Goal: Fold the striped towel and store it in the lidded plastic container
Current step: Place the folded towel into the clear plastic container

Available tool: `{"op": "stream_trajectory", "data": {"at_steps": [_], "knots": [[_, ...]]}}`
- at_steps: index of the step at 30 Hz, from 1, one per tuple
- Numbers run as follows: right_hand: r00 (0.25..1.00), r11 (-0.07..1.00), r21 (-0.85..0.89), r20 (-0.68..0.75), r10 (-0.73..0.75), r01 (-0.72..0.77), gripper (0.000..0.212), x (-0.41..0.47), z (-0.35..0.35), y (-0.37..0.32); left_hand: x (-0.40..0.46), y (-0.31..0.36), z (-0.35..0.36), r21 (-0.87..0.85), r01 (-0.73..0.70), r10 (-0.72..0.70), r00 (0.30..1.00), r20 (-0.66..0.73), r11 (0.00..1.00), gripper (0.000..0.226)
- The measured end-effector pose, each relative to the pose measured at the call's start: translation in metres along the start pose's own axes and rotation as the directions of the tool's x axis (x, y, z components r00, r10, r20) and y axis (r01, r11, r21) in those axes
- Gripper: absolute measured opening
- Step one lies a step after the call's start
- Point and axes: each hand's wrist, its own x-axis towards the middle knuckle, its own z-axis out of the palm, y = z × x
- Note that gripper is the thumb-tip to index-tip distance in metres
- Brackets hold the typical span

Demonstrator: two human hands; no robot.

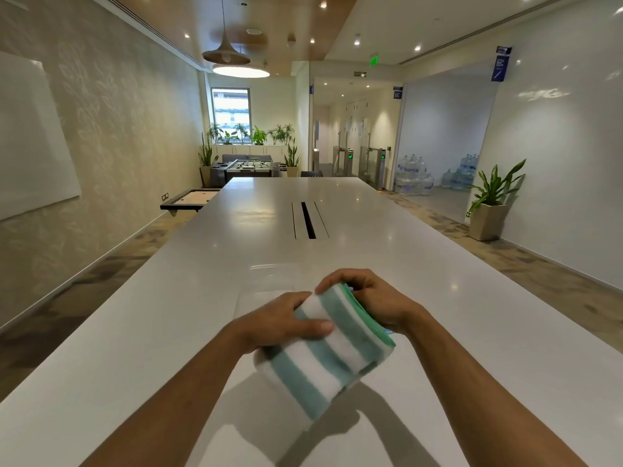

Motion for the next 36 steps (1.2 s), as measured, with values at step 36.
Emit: {"op": "stream_trajectory", "data": {"at_steps": [36], "knots": [[0.849, 0.983, 0.168, -0.507, 0.152, -0.076, 0.053, 0.126, -0.012, 0.085, 0.087, -0.135, -0.108, -0.093, 0.397, -0.289, 0.47, -0.834, 0.913, 0.033]]}}
